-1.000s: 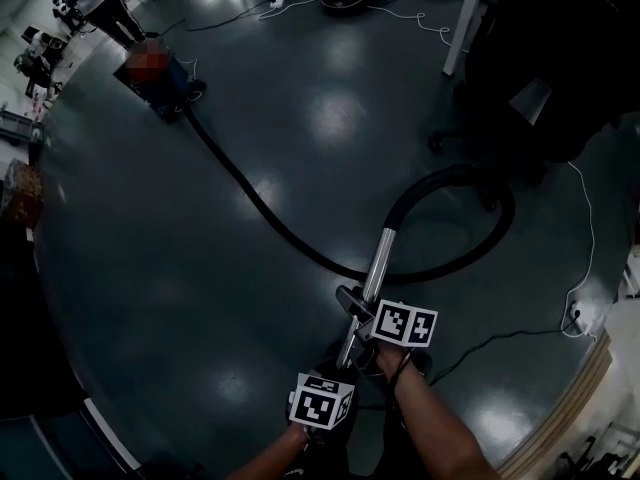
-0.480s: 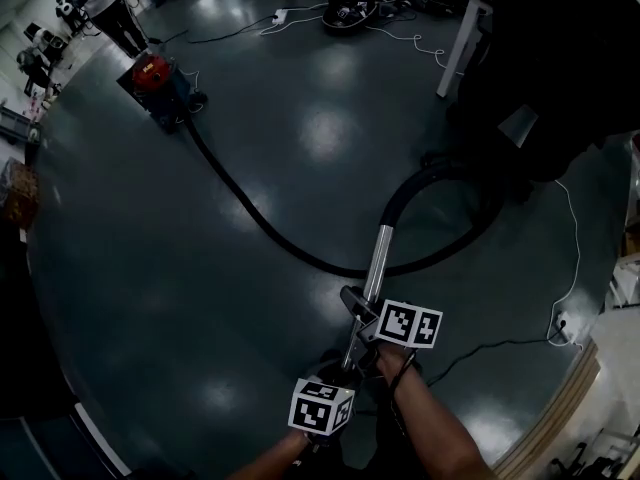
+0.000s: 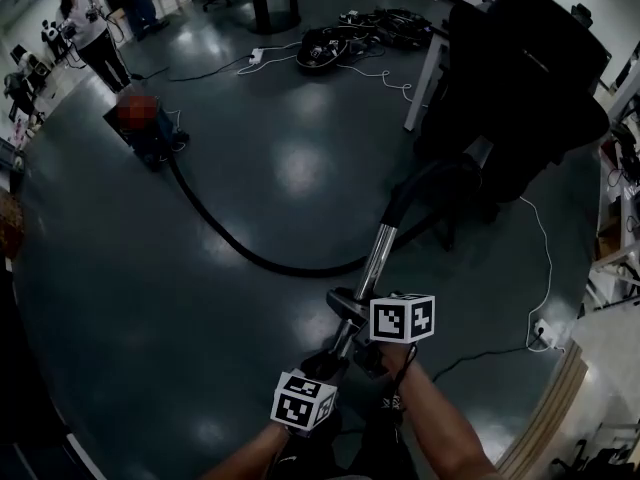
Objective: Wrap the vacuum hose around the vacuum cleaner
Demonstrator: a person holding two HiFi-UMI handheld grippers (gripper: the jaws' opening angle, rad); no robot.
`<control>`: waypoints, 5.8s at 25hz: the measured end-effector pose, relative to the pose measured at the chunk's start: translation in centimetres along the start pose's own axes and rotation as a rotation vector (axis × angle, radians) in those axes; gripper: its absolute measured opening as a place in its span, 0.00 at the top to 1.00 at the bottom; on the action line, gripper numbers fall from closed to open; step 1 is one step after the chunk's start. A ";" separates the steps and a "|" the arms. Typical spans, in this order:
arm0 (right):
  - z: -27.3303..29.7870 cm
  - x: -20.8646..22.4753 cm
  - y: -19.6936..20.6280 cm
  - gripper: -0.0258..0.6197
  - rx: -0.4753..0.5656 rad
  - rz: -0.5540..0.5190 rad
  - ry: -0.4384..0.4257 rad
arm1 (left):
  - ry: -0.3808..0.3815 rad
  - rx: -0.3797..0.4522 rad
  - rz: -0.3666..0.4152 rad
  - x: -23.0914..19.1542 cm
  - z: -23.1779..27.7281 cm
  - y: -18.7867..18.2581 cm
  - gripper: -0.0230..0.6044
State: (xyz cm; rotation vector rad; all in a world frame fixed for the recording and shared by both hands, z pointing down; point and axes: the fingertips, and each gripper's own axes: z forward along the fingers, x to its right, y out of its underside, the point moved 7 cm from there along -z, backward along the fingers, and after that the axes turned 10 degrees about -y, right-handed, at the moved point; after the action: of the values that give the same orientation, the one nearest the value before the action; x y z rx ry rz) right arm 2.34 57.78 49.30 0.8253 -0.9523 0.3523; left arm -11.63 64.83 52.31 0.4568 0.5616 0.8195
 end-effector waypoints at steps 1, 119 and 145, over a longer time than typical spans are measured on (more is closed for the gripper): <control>-0.1 -0.7 -0.7 0.80 0.009 -0.004 0.000 | 0.004 0.011 0.014 -0.1 -0.7 -0.7 0.69; 18.7 -1.9 -31.9 0.86 -1.543 -1.542 -0.163 | -0.143 -0.338 0.765 -20.4 6.1 -40.9 0.77; 17.6 -4.8 -41.8 0.72 -1.041 -2.104 -0.070 | -0.151 -0.260 0.539 -23.5 7.5 -48.4 0.78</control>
State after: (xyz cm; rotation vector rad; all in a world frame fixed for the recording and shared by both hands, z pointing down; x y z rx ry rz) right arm 14.57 17.64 31.45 0.4526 0.1334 -1.8275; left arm 6.64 16.12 36.78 0.4303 0.1823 1.3422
